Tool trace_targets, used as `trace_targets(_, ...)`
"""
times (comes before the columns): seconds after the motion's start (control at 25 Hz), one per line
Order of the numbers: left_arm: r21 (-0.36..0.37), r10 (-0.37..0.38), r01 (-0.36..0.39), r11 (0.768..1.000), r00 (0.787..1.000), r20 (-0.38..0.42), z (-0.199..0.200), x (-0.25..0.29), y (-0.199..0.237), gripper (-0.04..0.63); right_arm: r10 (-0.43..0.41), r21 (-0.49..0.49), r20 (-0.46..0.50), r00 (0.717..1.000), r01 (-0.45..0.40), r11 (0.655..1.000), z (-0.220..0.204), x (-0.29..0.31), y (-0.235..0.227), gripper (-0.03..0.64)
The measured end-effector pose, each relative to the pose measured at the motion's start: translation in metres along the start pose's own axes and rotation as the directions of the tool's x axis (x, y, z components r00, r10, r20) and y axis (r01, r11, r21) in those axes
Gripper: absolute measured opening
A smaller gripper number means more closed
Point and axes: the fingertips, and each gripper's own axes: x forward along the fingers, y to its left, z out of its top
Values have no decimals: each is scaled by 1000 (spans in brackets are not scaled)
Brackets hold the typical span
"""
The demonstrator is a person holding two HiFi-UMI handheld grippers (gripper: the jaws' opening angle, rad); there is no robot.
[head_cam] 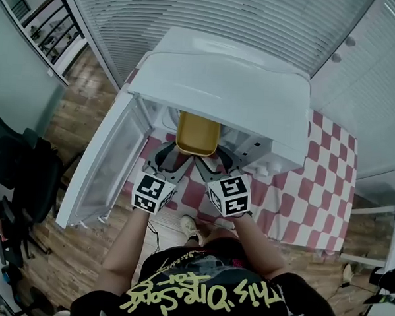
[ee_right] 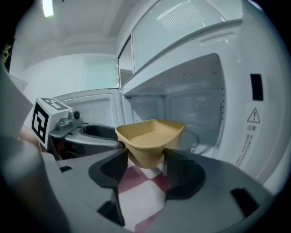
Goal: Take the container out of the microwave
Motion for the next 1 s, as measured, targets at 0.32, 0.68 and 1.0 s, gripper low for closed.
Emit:
trace_targets(0.32, -13, 77, -77, 997, 997, 24, 12, -21, -16, 235, 68, -27, 16, 998, -68, 997, 8, -20, 12, 255)
trace_targets(0.68, -47, 200, -199, 979, 979, 27, 23, -49, -44, 235, 178, -87, 17, 984, -176, 980, 14, -52, 28, 254)
trace_targets(1.0, -115, 294, -287, 951, 955, 45, 28, -73, -81, 235, 279, -121, 11, 960, -276, 954, 9, -89, 41, 253)
